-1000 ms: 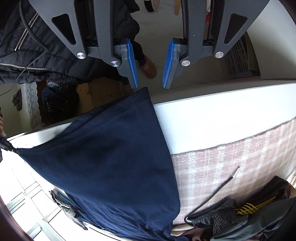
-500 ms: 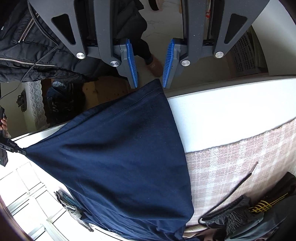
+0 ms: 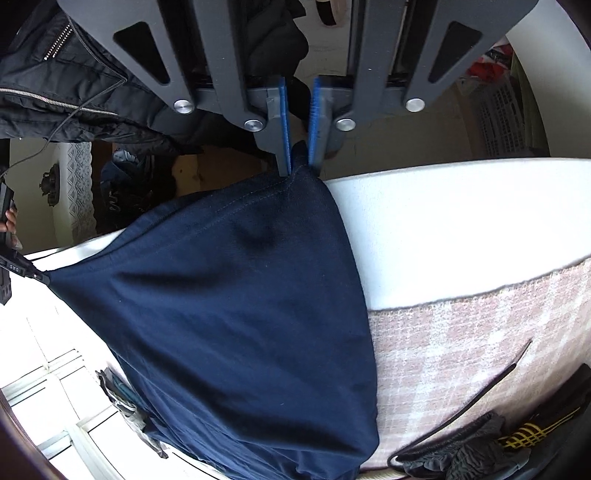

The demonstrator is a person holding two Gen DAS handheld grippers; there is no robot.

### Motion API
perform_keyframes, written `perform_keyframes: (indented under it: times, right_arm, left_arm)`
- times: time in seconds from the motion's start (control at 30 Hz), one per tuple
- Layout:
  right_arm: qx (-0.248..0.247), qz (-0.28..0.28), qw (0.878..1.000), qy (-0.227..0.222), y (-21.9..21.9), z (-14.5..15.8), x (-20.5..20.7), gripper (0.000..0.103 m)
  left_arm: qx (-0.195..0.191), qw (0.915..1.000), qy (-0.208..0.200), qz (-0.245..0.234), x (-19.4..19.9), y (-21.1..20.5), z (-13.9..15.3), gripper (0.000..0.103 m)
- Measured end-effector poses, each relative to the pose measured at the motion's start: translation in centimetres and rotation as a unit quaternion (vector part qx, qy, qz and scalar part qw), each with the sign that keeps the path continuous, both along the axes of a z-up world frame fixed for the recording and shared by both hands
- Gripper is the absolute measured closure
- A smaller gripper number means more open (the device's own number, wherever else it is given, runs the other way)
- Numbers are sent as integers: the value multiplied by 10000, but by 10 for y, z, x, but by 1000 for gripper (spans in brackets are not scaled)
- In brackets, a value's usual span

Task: Fold clothes
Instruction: 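Grasp the navy garment hem with the right tool while the left tool grasps beside it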

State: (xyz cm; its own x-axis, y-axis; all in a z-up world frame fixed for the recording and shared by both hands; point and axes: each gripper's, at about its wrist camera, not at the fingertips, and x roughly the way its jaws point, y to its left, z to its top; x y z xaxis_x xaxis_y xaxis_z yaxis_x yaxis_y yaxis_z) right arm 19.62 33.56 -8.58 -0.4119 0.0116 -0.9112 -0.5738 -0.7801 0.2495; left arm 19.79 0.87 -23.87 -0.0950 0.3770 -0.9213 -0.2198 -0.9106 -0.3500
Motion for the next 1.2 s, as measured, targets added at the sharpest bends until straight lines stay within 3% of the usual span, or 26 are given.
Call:
perform_keyframes:
  times: [0.17, 0.37, 0.5, 0.6, 0.67, 0.8, 0.93, 1.03, 1.2]
  right_arm:
    - [-28, -40, 10000, -17, 2, 1, 3, 97]
    - [-140, 47, 9999, 89, -16, 17, 9, 97]
    - [-320, 173, 9992, 142, -46, 23, 16, 97]
    - [-383, 231, 9987, -240, -62, -4, 17, 97]
    - [-510, 189, 9974, -464, -66, -27, 16, 97]
    - [-352, 150, 9960, -811, -63, -51, 13, 97]
    - [-230, 34, 9954, -929, -57, -49, 15, 97]
    - [-120, 72, 9953, -955, -61, -43, 12, 97]
    - [-18, 219, 9909, -1328, -67, -63, -2, 97]
  left_arm:
    - [9, 9996, 274, -109, 4, -2, 16, 99]
    - [393, 9967, 657, 262, 15, -50, 68, 100]
    - [51, 9962, 751, 428, 29, -90, 91, 102]
    - [46, 9982, 462, 381, 27, -110, 77, 102]
    - [-70, 9992, 303, 240, 26, -103, 61, 102]
    - [50, 9998, 26, 198, 21, -93, 32, 102]
    - [-1, 9999, -97, 60, 21, -85, 27, 102]
    - [-33, 9999, 145, -63, 23, -85, 43, 102]
    - [-246, 9993, -281, -72, 22, -89, 17, 103]
